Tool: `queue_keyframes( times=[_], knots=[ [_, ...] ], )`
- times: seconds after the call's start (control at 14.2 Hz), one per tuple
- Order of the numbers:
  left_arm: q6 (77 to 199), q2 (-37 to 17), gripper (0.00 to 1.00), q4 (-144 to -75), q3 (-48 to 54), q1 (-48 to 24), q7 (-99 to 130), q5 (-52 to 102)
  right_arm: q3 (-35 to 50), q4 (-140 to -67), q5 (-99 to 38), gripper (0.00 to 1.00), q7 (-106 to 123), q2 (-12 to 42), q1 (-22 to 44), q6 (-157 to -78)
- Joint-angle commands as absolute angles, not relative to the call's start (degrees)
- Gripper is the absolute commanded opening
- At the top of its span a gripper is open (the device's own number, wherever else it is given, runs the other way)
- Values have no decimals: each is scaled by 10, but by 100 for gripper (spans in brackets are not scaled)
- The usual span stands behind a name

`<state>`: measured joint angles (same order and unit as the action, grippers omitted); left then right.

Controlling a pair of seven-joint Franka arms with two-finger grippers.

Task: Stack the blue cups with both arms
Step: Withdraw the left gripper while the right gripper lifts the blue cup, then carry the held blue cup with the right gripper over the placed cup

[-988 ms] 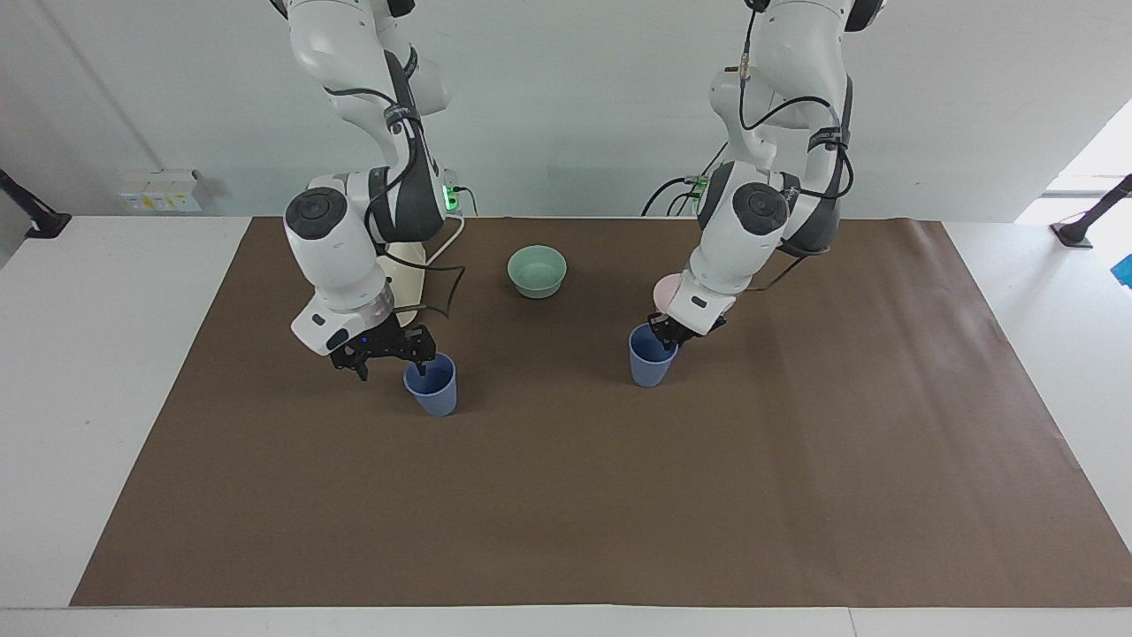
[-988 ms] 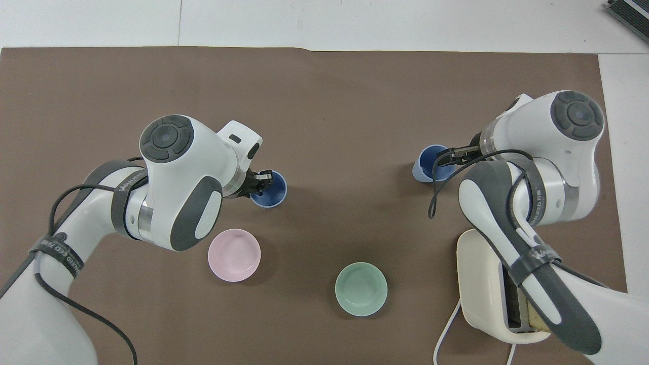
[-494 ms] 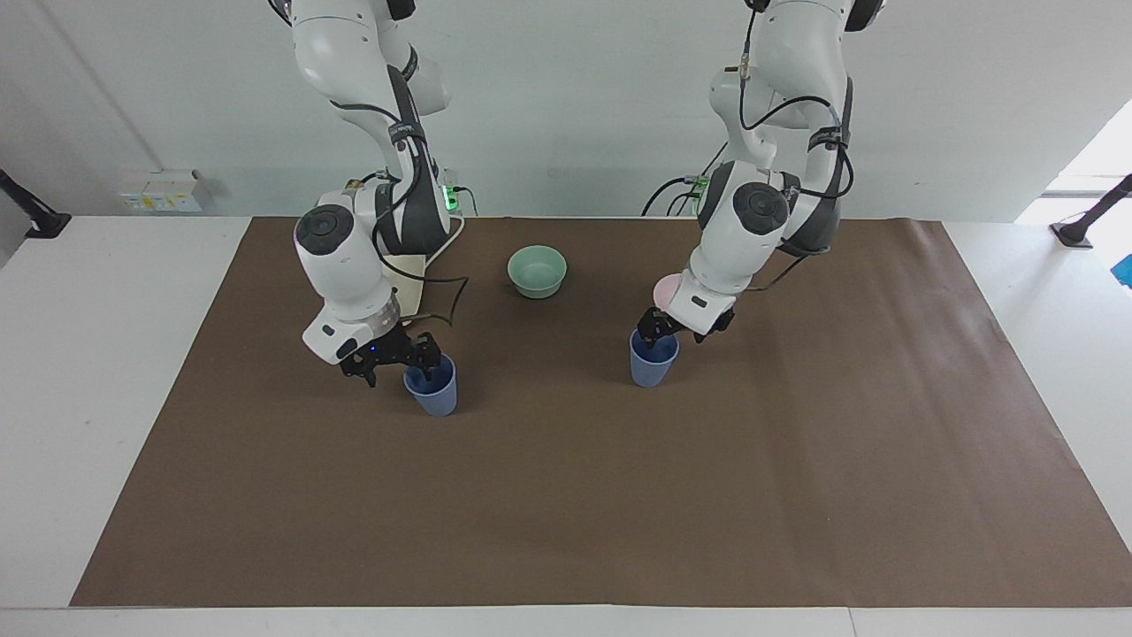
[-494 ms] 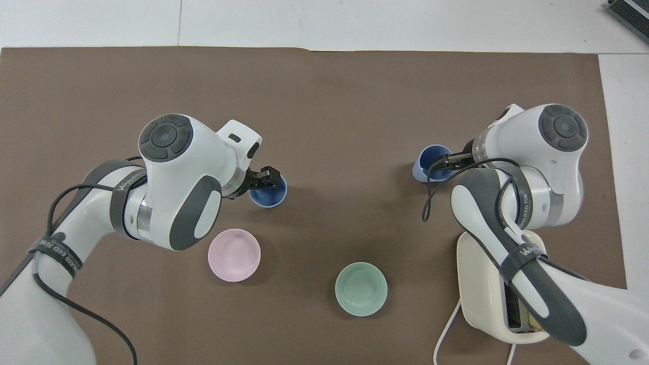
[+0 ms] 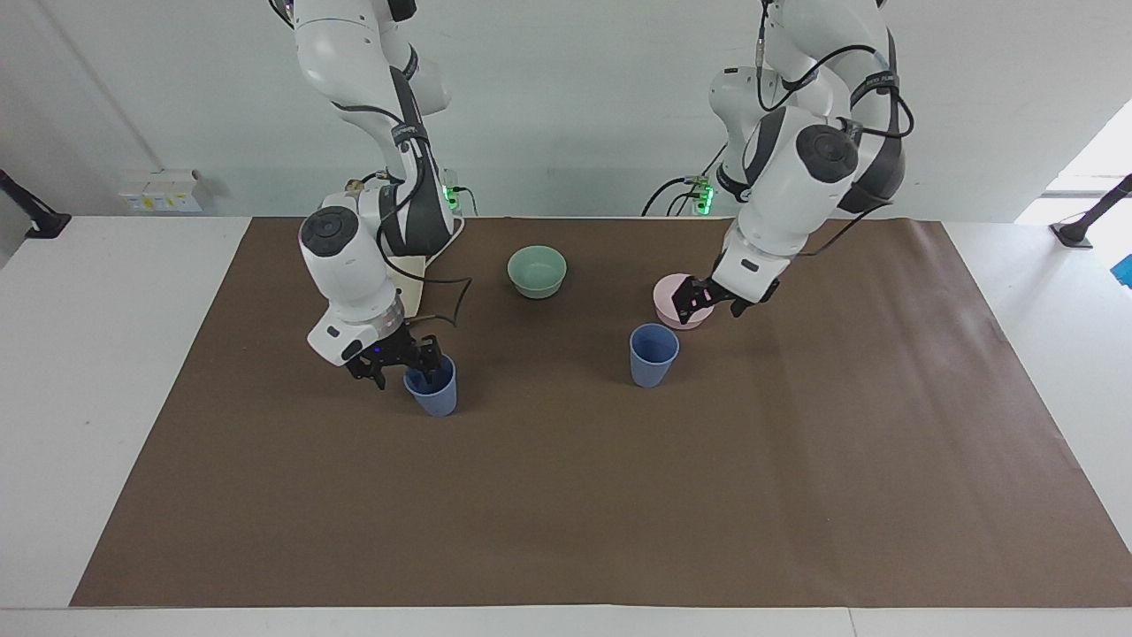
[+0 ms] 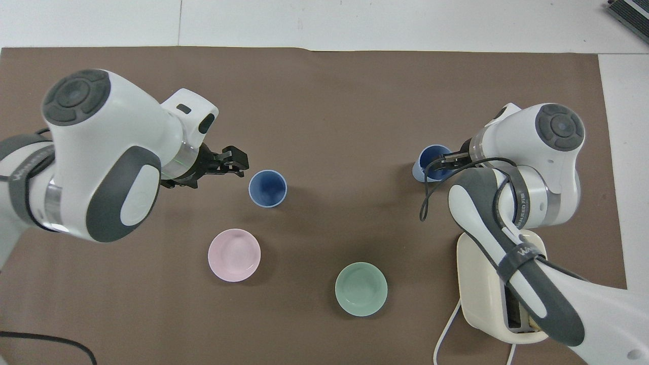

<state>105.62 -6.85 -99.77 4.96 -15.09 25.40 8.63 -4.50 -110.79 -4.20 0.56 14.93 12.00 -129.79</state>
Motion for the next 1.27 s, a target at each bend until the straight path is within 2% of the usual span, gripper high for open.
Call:
queue_keyframes(
  times=[0.0,0.28,0.49,0.64,0.71,0.92,1.2],
  knots=[
    [988,-57,100,-954,50,-109,204,54,-45,-1102,-62,78,12,148,120,-1303],
    [905,-58,100,-879,49,-51,178,38,-45,-1100,-63,54,12,148,120,-1303],
    [869,-48,100,-861,39,-36,143,4,-45,-1100,-63,29,11,149,120,-1304],
    [861,-38,100,-860,35,-28,131,3,-45,-1100,-63,6,9,149,120,-1305],
    [860,-28,100,-860,31,-28,114,3,-45,-1095,-63,0,4,148,120,-1305],
    [844,-16,100,-860,6,-29,77,3,-37,-1077,-63,0,-12,142,120,-1297],
    [846,4,100,-860,6,-28,62,4,-11,-1021,-63,0,-29,124,121,-1214]
  ],
)
